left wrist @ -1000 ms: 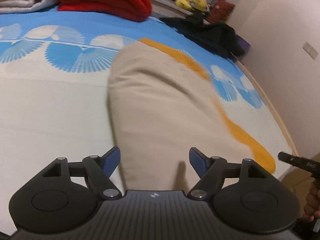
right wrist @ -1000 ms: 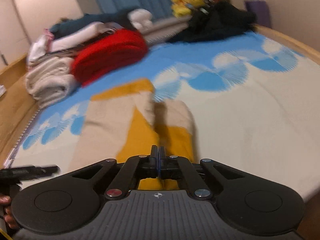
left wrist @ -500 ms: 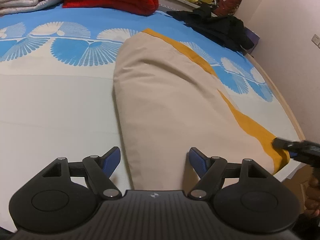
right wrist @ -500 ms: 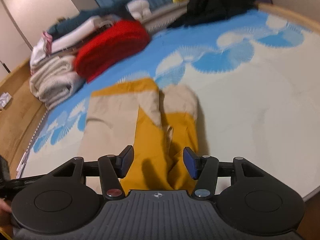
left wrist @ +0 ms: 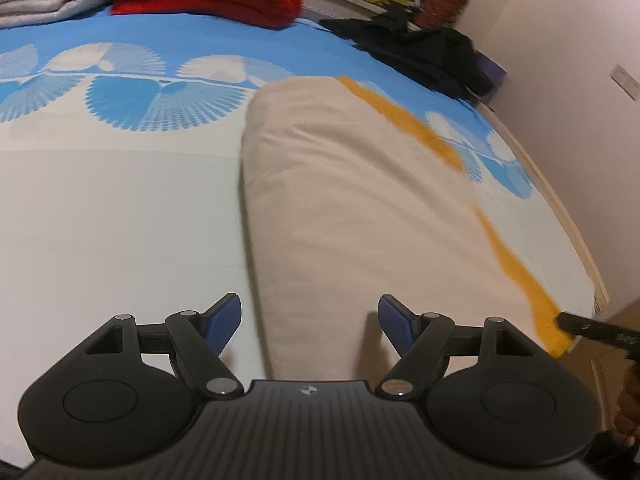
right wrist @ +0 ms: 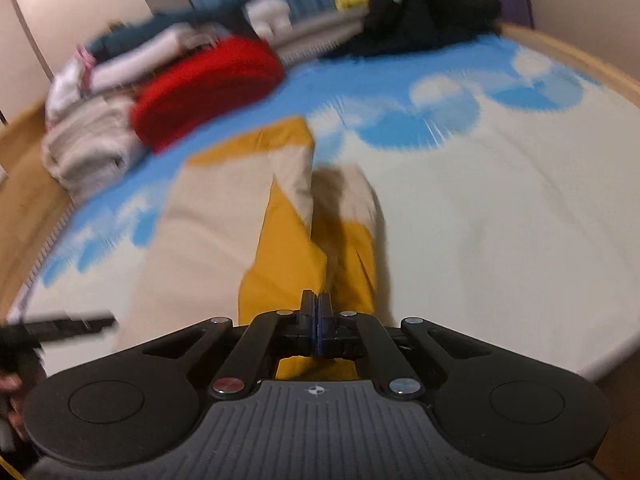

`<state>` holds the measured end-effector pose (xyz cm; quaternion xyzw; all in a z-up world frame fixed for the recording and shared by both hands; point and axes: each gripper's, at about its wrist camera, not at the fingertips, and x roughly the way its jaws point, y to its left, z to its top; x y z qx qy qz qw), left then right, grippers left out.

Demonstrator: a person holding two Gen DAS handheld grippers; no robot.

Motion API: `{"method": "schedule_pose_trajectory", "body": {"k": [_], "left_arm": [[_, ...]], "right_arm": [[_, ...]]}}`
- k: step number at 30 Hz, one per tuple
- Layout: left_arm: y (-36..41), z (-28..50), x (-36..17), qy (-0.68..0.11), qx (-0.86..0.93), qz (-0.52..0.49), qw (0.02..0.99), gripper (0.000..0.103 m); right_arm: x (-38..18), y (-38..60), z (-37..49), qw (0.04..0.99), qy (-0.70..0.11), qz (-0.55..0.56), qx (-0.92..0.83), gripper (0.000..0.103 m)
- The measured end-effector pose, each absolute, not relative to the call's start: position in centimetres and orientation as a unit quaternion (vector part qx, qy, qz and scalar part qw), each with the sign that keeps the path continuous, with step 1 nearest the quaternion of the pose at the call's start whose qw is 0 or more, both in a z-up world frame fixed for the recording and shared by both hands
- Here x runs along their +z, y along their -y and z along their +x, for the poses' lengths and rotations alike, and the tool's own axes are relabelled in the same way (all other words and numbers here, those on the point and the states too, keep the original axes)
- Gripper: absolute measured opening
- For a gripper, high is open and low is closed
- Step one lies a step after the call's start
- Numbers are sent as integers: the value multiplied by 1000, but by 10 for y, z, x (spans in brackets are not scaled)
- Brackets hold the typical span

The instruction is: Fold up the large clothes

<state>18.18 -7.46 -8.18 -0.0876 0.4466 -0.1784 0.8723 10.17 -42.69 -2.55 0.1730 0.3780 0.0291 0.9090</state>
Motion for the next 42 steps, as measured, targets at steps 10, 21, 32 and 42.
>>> {"method": "schedule_pose_trajectory", "body": {"k": [10,21,32,42], "left_arm": [[81,183,-97,-497,-190,-56,845,84],[95,179,-121,-547,-198,30,813,86],[80,192,-98,-514,-203,-78,830,85],[34,270,-113,-518,-158,-240,806,85]], "right_arm": [[-84,382,140,856,-512,68,11,0],[-87,372,150,844,-533,64,1,0],[-37,410,144,905,-376,196,-30,38],[-71,400,191,860,-459,223,-30,42]]}}
